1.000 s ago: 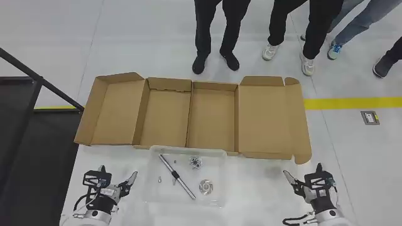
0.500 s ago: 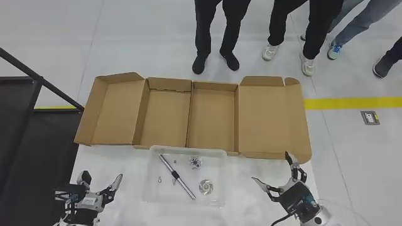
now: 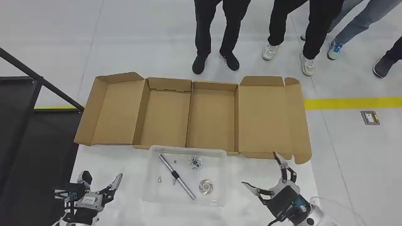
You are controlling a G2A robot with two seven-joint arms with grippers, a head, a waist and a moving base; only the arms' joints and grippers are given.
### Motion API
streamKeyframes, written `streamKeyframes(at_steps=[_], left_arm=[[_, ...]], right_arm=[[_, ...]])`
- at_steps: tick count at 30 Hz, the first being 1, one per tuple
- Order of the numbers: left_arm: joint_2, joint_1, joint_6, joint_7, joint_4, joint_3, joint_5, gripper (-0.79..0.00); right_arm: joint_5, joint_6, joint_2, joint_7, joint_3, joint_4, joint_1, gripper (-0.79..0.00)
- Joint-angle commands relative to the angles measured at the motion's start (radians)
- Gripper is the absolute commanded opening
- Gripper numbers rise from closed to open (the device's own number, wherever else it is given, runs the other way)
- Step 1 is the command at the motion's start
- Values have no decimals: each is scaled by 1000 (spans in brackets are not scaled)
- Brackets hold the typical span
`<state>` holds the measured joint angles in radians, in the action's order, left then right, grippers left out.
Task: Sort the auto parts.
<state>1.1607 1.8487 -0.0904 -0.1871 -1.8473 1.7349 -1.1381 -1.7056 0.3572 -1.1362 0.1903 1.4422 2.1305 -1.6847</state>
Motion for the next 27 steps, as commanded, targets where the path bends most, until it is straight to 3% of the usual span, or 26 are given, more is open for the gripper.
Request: streamKeyframes(at_steps=[1,10,16,27], left_arm=[[1,-3,2,5,6,8,10,0],[7,-13,25,9,65,54,79,0],[12,-19,24,6,89,70,121,0],[12,-20,22,6,92,73,126,0]], right_arm=[[-36,21,-1,-20,-45,12,32,0],[-194,190,-27,-253,-367,30,263,0],[-147,238,-73,-460,-570,-45,429,0],[-141,239,-78,-484,-585,-56,445,0]])
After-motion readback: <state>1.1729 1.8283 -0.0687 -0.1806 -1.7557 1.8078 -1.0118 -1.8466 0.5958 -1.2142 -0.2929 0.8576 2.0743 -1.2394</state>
